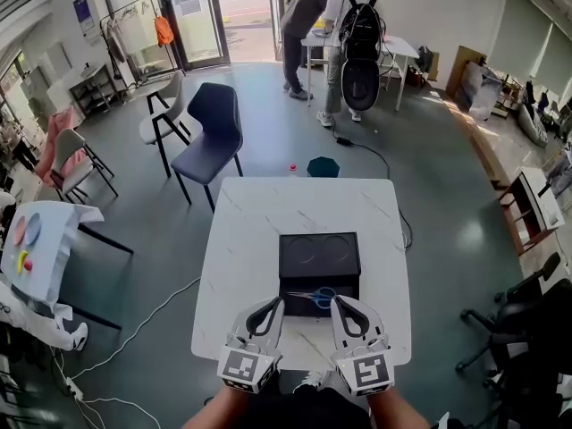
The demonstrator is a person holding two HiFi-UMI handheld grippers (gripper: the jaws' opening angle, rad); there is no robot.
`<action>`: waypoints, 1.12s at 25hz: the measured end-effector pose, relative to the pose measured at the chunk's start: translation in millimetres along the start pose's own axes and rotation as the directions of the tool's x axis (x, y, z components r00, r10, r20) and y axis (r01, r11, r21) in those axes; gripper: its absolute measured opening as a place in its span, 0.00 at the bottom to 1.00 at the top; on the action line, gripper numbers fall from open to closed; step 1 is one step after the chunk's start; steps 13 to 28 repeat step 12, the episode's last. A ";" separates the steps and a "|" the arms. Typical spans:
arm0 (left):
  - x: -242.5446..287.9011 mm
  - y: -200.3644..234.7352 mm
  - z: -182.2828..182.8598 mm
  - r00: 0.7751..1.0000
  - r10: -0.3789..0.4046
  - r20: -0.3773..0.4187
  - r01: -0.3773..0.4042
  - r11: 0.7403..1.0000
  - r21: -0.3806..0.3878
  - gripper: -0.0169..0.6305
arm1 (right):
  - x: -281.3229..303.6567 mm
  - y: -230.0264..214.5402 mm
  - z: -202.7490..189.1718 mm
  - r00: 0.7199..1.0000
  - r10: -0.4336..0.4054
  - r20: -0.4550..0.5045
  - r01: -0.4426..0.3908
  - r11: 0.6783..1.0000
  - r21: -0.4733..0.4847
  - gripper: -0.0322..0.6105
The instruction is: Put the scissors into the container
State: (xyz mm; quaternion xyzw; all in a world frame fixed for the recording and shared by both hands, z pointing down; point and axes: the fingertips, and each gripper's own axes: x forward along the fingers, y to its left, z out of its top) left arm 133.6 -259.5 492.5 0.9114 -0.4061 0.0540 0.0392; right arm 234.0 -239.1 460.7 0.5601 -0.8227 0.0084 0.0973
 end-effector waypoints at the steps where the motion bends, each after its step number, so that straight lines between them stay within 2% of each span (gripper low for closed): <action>1: 0.3 -0.7 0.7 1.000 -0.001 0.001 0.001 1.000 -0.001 0.04 | 0.0 0.6 -1.0 1.000 0.004 0.001 -0.004 1.000 0.000 0.06; 7: 0.9 -3.1 1.5 1.000 -0.004 0.002 0.004 1.000 0.005 0.04 | 2.6 4.4 -4.4 0.999 0.026 0.021 -0.026 1.000 -0.017 0.06; 12: -1.0 -0.3 1.5 1.000 -0.002 0.011 0.002 1.000 0.013 0.04 | 3.3 8.4 -2.2 0.999 0.030 0.024 -0.028 0.996 -0.080 0.06; 28: -1.0 -0.3 1.5 1.000 -0.002 0.011 0.002 1.000 0.013 0.04 | 3.3 8.4 -2.2 0.999 0.030 0.024 -0.028 0.996 -0.080 0.06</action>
